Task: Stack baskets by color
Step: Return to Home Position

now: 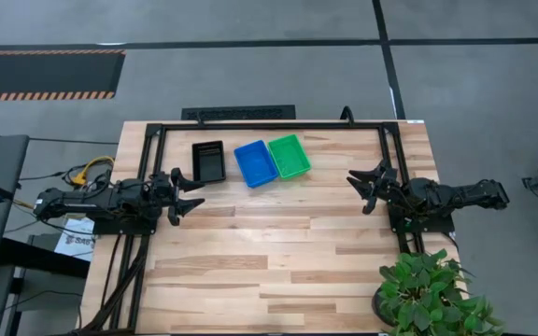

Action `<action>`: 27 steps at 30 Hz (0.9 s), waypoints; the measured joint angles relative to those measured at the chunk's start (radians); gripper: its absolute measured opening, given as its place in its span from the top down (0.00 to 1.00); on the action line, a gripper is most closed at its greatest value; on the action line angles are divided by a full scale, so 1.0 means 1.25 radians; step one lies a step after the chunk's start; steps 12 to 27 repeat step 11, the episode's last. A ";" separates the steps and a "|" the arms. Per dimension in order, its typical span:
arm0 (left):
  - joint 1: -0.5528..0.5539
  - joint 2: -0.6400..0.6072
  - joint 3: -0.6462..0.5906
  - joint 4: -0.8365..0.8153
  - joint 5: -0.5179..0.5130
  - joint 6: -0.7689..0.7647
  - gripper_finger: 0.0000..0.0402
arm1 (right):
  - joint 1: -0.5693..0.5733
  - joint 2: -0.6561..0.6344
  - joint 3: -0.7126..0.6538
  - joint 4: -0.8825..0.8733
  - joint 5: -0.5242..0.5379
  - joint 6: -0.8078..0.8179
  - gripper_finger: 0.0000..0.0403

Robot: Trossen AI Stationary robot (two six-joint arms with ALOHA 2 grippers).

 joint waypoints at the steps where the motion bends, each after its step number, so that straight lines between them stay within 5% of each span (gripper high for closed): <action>1: 0.000 0.000 0.000 0.000 0.000 0.000 0.34 | 0.000 0.000 0.000 0.000 0.000 0.000 0.66; 27: 0.000 0.000 0.000 0.000 0.000 0.000 0.34 | 0.000 0.000 0.000 0.000 0.000 0.000 0.66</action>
